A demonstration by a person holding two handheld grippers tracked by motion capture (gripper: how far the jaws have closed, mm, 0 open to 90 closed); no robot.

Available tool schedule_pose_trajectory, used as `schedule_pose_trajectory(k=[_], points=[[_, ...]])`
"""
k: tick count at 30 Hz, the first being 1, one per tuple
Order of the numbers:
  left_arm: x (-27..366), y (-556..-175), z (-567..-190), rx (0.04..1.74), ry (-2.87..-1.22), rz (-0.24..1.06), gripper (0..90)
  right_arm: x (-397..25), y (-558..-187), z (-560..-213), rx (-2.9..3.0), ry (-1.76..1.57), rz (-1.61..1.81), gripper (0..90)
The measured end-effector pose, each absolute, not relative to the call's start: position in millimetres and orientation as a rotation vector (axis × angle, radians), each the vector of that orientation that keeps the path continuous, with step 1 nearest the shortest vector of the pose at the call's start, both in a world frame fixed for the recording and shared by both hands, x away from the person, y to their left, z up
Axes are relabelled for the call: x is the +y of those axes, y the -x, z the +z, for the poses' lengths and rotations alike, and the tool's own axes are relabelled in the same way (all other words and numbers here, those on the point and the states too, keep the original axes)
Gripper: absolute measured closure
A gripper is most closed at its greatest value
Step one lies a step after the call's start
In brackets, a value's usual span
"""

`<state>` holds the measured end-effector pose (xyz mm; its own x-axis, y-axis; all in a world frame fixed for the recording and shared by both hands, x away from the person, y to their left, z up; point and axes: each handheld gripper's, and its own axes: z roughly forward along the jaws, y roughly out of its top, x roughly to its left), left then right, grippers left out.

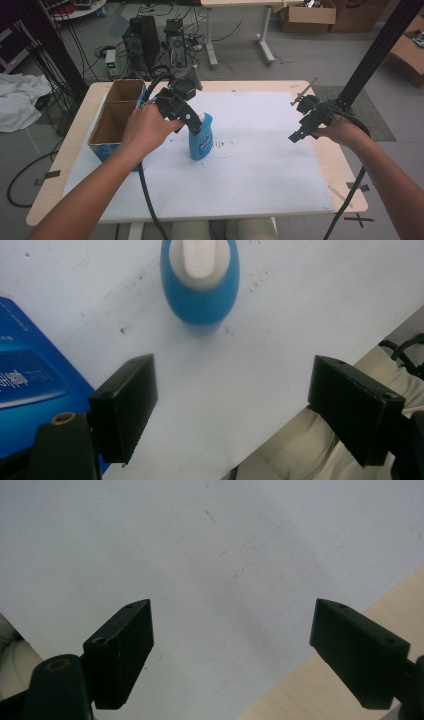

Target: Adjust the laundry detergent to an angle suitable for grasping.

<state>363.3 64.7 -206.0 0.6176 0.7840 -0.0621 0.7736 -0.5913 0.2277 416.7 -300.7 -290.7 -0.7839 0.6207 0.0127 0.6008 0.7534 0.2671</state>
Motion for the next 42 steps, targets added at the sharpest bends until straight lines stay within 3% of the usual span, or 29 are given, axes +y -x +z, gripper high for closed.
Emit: schedule_pose_trajectory(k=[28,42], points=[[52,-378,-172,1.282,-2.558,0.113,18.4,-300,-417,-285,2.863,-0.996,0.401,17.6],[40,-397,-178,1.255,-2.553,0.121,18.3,-299,-418,-286,2.871,-0.994,0.405,17.6]])
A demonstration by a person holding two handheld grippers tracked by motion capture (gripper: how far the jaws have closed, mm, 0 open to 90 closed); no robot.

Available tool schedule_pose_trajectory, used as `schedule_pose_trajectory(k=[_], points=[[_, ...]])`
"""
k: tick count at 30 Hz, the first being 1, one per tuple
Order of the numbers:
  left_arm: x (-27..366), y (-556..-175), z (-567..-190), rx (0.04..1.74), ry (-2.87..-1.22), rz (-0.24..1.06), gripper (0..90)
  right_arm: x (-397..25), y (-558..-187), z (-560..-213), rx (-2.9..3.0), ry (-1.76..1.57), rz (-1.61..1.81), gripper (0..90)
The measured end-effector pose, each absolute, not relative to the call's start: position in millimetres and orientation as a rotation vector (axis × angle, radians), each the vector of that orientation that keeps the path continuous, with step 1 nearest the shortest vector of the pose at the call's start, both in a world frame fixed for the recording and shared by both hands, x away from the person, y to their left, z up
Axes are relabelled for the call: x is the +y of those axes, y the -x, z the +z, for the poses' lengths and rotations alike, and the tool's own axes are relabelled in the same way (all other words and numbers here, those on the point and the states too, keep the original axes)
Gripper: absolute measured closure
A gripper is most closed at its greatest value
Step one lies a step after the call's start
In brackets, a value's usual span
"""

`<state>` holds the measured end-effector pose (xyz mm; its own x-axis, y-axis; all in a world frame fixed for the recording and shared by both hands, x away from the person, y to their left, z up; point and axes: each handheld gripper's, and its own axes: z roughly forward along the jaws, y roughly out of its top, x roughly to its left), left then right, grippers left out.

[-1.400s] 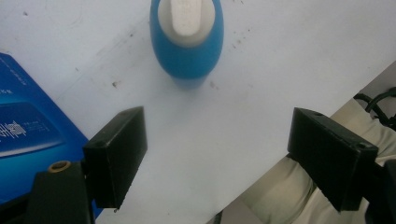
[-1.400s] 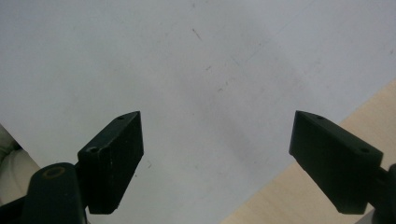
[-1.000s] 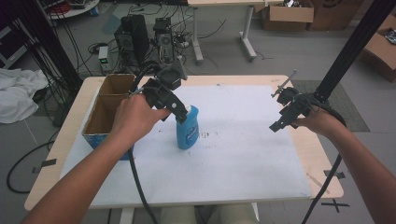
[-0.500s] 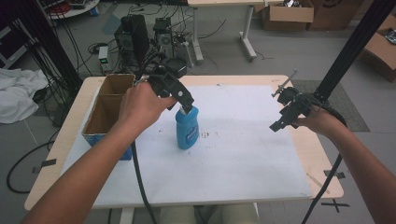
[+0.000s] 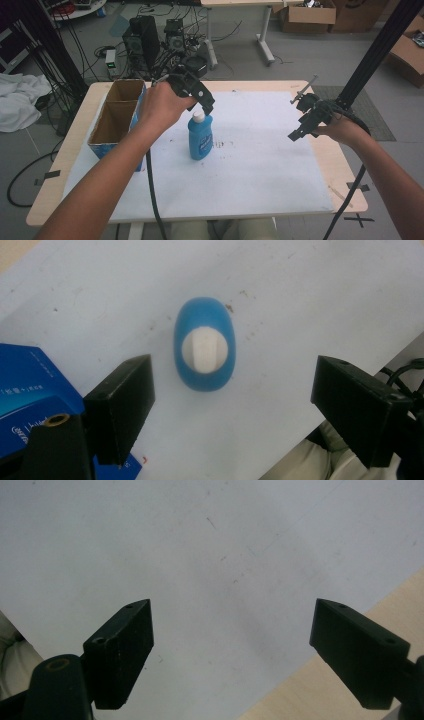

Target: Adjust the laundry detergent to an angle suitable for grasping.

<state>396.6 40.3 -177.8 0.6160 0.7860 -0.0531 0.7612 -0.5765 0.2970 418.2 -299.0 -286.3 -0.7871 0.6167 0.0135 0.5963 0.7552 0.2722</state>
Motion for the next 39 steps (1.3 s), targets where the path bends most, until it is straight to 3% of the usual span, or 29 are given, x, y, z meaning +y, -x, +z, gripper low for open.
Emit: schedule_pose_trajectory(k=[39], points=[[24,-430,-239,1.224,-2.685,0.084,18.3,-301,-425,-296,2.886,-1.014,0.391,17.6]])
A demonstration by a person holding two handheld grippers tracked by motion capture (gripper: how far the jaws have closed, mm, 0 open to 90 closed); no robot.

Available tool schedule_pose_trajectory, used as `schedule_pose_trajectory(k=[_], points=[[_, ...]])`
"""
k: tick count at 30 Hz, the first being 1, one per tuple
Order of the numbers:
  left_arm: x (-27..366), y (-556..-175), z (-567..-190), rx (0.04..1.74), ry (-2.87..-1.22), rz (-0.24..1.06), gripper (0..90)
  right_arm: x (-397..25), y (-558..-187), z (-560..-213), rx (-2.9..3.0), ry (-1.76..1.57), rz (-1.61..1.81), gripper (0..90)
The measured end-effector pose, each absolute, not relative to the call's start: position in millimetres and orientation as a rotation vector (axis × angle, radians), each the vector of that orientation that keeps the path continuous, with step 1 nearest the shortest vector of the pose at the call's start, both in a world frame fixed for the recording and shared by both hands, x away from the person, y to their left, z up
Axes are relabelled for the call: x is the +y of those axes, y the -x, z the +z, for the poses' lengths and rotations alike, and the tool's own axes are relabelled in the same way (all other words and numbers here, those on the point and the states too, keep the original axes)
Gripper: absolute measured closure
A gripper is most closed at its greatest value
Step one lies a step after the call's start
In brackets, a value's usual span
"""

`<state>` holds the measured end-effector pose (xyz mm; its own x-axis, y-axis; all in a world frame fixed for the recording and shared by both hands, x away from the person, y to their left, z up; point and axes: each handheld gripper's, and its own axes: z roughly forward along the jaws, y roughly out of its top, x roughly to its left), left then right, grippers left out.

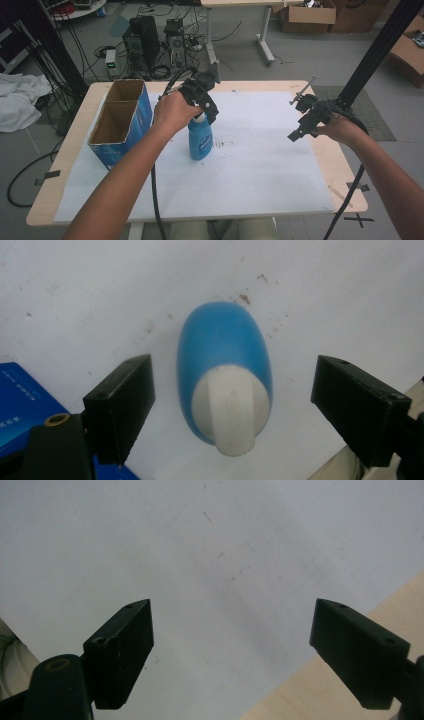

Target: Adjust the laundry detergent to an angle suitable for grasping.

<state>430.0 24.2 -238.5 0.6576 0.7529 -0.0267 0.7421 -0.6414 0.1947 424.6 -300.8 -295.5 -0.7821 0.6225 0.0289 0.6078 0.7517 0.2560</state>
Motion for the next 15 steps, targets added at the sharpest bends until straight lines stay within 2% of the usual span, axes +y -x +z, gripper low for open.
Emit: schedule_pose_trajectory(k=[15], points=[[22,-431,-266,1.241,-2.701,0.051,18.3,-302,-424,-297,2.89,-1.017,0.39,17.7]])
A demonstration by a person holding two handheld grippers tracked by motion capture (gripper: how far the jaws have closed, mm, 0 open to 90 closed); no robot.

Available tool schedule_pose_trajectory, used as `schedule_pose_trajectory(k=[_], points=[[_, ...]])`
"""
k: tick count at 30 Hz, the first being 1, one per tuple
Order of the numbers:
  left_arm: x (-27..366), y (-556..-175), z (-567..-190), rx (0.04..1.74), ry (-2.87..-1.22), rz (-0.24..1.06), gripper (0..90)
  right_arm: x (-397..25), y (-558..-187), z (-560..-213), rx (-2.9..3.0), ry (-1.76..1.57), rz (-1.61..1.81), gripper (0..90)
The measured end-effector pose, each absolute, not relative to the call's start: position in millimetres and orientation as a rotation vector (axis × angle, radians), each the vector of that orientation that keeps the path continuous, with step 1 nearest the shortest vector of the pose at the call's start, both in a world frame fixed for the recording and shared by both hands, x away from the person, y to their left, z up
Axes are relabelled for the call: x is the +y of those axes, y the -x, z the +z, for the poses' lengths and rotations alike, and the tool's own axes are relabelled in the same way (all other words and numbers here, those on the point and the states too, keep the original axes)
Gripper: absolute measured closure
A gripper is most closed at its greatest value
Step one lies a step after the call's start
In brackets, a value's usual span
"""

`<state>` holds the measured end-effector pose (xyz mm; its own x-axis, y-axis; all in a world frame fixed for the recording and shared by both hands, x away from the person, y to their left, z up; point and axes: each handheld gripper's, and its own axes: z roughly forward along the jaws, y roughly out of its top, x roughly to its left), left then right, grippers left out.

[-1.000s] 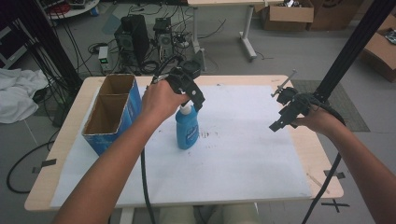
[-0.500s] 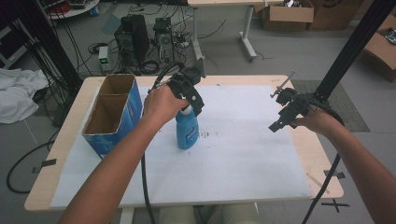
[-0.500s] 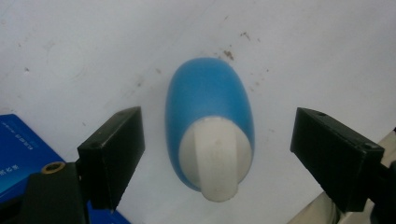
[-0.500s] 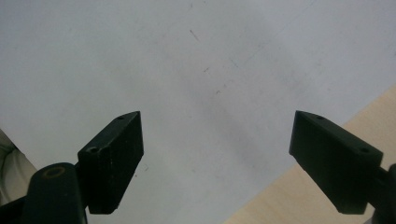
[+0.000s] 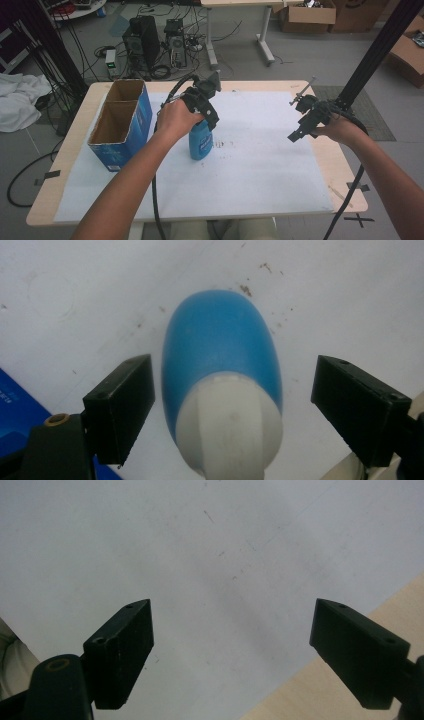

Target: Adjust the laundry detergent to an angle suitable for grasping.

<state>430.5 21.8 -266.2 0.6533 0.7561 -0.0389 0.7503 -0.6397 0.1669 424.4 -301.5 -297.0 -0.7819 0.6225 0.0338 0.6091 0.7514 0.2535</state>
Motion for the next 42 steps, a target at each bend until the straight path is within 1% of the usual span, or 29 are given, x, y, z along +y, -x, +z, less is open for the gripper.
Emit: schedule_pose_trajectory(k=[15,24,33,42], points=[[22,-432,-292,1.293,-2.702,0.032,18.3,-301,-425,-300,2.898,-1.01,0.393,17.6],[23,-432,-292,1.329,-2.674,0.033,18.7,-301,-425,-300,2.898,-1.006,0.398,17.7],[24,-432,-290,1.343,-2.651,0.03,22.8,-300,-426,-299,2.899,-1.004,0.397,17.7],[26,-432,-288,1.348,-2.646,0.034,24.3,-299,-426,-299,2.903,-1.002,0.393,17.7]])
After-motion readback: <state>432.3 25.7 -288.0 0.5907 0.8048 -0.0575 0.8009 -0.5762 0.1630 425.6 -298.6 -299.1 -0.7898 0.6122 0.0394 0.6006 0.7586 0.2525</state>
